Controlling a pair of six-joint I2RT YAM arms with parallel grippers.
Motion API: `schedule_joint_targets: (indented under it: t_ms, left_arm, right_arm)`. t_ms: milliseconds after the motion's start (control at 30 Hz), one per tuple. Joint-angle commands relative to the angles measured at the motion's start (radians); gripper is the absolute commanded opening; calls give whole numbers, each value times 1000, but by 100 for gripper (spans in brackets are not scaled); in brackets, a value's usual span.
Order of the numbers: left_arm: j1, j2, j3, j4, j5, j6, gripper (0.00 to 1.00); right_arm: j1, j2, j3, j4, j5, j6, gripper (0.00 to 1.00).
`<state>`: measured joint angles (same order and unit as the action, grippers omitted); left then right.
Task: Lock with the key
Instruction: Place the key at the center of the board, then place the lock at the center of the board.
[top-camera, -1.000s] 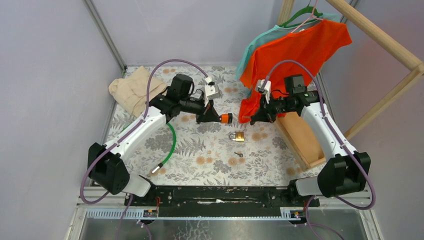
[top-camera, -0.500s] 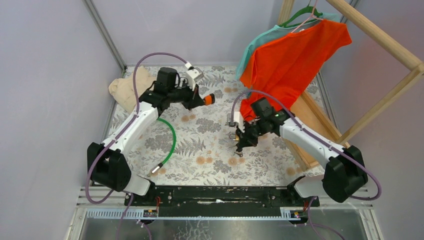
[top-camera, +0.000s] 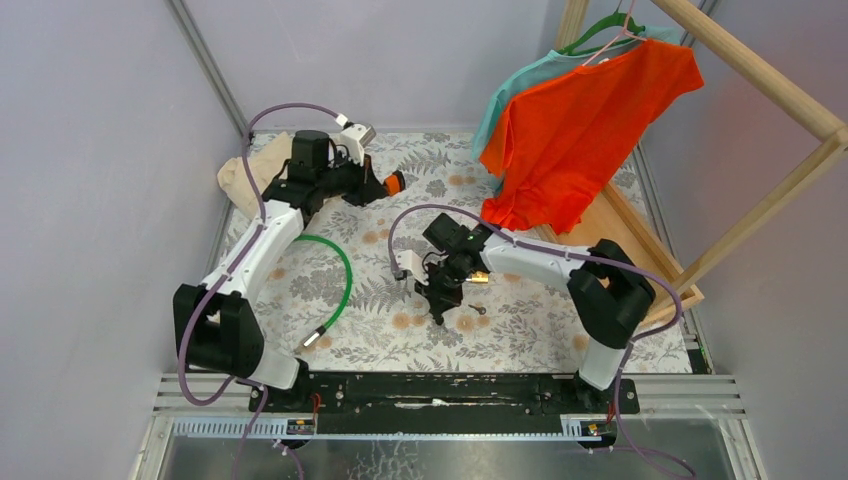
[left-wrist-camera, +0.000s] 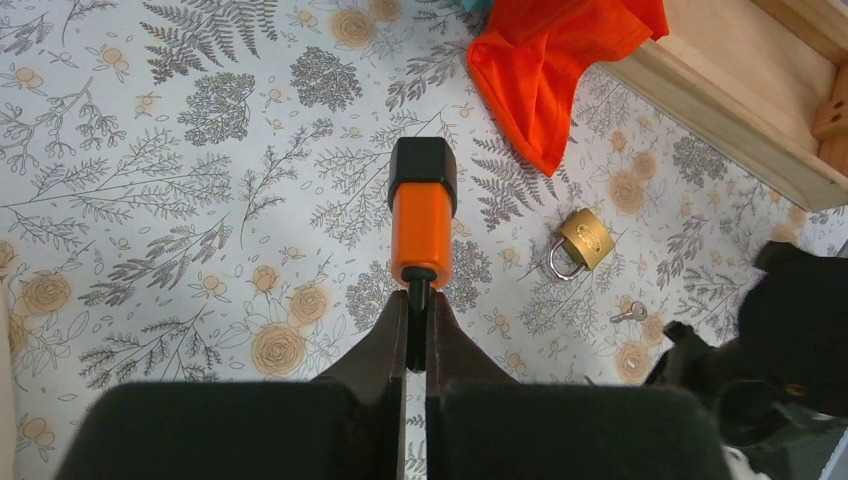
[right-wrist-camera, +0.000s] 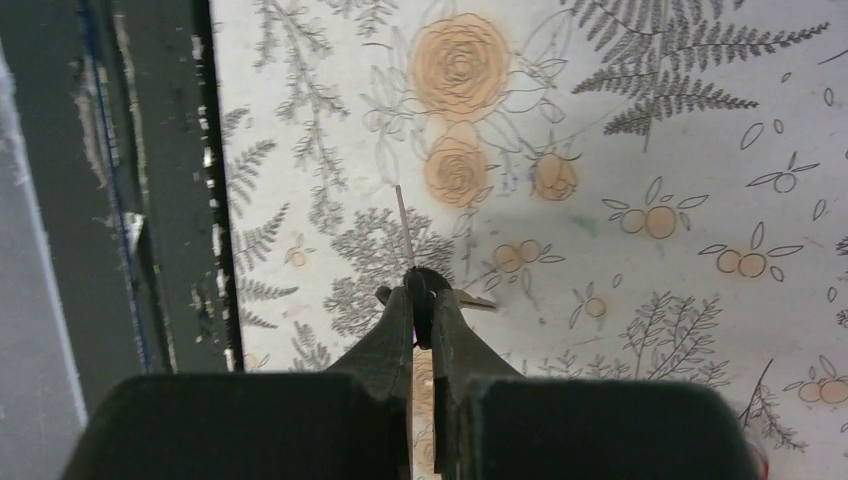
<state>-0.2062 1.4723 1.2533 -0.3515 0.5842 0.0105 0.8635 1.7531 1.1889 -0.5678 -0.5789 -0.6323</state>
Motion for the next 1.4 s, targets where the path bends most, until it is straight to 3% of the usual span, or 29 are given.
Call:
schedule_joint_targets:
  t_ms: [0, 67, 200, 367, 500, 733, 1133, 1367]
  left_arm:
    - [16, -57, -30, 128, 42, -39, 0]
    - [14, -57, -34, 133, 60, -42, 0]
    - [13, -40, -46, 148, 108, -54, 0]
    - [13, -4, -74, 158, 189, -51, 0]
    - [-1, 48, -93, 112, 257, -11, 0]
    - [-117, 148, -135, -36, 275, 111, 0]
    - [-196, 338, -140, -38, 385, 30, 4]
    - [-199, 429, -91, -39, 424, -18, 12]
  right_arm:
    - [7, 47, 63, 5, 90, 11, 5]
    - [5, 49, 44, 16, 143, 1, 10]
    - [-4, 25, 3, 33, 183, -3, 43]
    - [-45, -73, -50, 63, 175, -15, 75]
    - [-127, -175, -74, 62, 118, -16, 88]
    - [-314, -335, -129, 133, 124, 41, 96]
    - [-587, -444, -205, 314, 100, 262, 99]
    - [-663, -460, -211, 344, 56, 333, 99]
